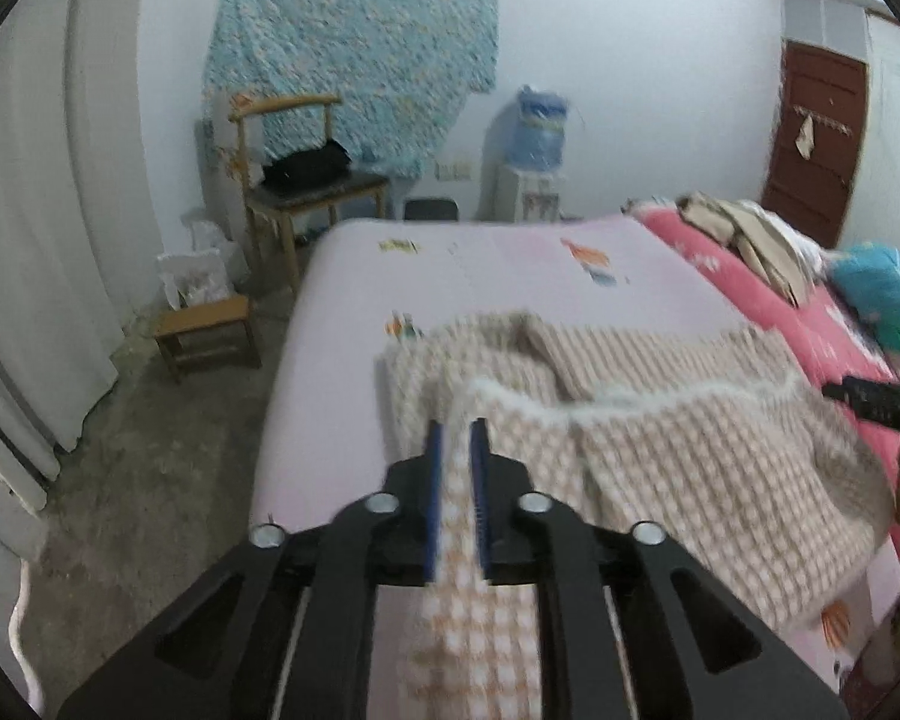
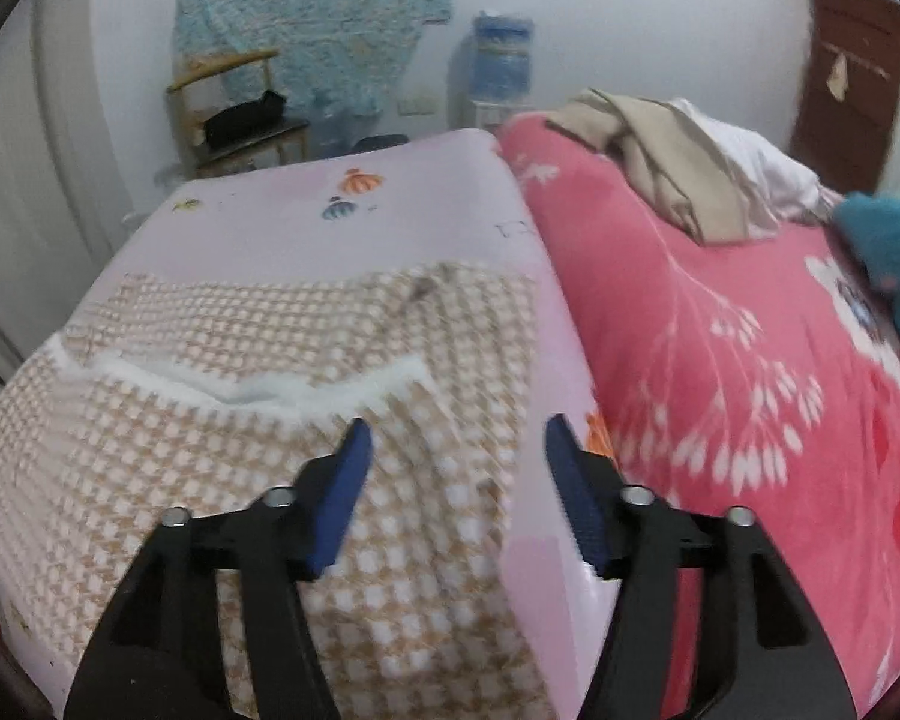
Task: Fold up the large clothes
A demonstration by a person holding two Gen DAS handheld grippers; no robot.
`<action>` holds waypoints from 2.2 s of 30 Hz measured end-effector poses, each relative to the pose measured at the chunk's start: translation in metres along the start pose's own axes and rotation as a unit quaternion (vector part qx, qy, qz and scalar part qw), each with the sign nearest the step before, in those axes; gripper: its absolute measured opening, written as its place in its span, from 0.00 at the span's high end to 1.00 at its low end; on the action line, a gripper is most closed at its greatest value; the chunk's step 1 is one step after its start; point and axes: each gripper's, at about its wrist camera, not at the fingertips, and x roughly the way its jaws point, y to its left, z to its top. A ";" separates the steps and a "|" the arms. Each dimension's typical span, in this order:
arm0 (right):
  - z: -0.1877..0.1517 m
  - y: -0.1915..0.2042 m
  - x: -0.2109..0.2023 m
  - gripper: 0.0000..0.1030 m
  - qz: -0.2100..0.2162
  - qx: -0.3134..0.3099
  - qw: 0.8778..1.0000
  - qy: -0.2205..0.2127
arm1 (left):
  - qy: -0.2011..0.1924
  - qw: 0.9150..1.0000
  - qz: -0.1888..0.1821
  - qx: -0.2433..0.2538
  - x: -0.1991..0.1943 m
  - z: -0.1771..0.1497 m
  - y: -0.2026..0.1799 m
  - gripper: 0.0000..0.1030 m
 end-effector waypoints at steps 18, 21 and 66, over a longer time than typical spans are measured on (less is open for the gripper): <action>-0.078 0.023 -0.102 0.29 0.107 0.017 0.994 -0.014 | 0.051 0.998 -0.029 0.023 -0.036 -0.060 -0.028 0.45; -0.096 0.022 -0.108 0.29 0.134 0.040 0.990 0.006 | 0.063 0.996 -0.059 0.016 -0.041 -0.071 -0.030 0.45; -0.140 -0.017 -0.038 0.29 0.177 0.353 0.918 0.048 | 0.094 0.959 -0.076 -0.256 0.021 -0.105 0.015 0.50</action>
